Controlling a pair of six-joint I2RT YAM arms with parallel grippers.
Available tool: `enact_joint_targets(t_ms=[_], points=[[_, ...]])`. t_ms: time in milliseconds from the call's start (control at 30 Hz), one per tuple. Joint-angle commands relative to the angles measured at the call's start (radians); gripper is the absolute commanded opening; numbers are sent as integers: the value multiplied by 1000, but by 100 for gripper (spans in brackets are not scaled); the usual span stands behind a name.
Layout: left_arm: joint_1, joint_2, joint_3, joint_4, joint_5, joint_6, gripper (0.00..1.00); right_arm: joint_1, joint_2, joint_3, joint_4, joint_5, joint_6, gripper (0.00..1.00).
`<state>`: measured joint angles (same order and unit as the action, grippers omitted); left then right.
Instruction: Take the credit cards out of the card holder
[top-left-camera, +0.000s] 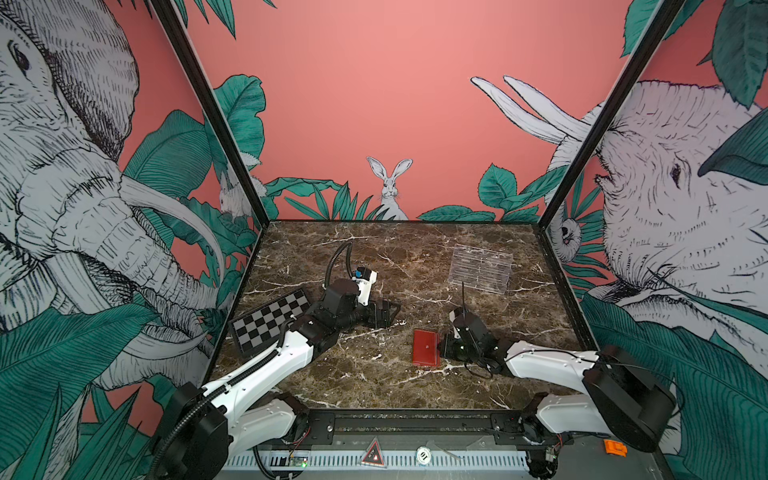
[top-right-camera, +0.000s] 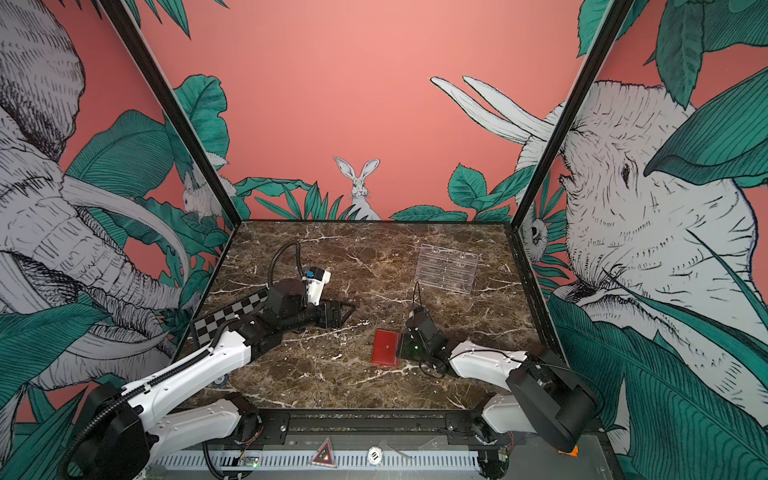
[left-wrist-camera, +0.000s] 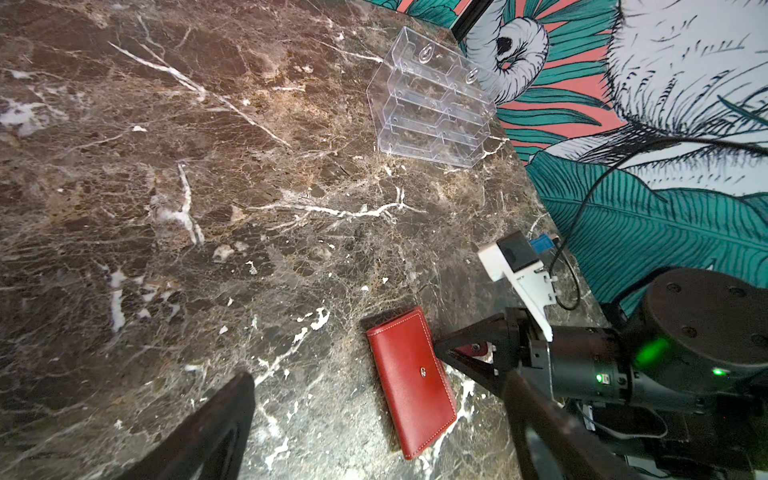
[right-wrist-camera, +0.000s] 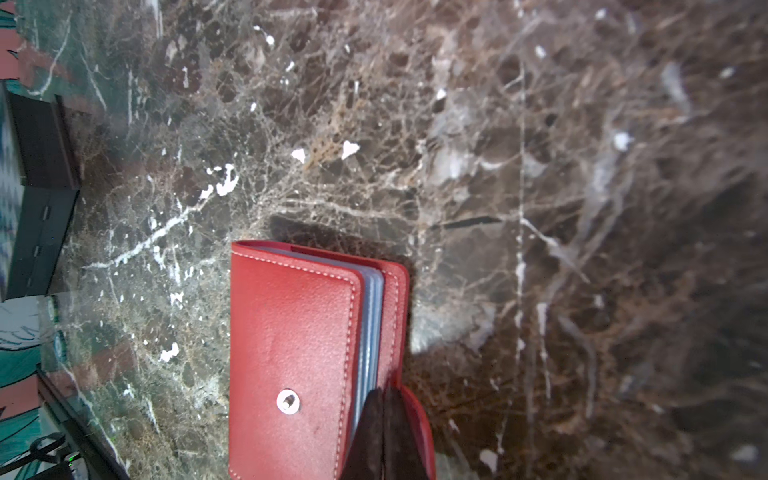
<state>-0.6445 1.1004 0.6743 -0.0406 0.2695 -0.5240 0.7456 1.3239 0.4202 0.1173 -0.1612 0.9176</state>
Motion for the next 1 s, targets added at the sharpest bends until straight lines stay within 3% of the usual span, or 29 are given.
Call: enact_joint_targets(t_ms=[0, 233, 967], points=[[-1, -12, -8, 36, 8, -21, 94, -4, 9, -6, 43, -20, 10, 5], [0, 8, -24, 47, 10, -27, 94, -3, 25, 4, 53, -49, -2, 8], [-1, 59, -45, 84, 30, -34, 92, 4, 26, 72, 82, -158, -42, 32]])
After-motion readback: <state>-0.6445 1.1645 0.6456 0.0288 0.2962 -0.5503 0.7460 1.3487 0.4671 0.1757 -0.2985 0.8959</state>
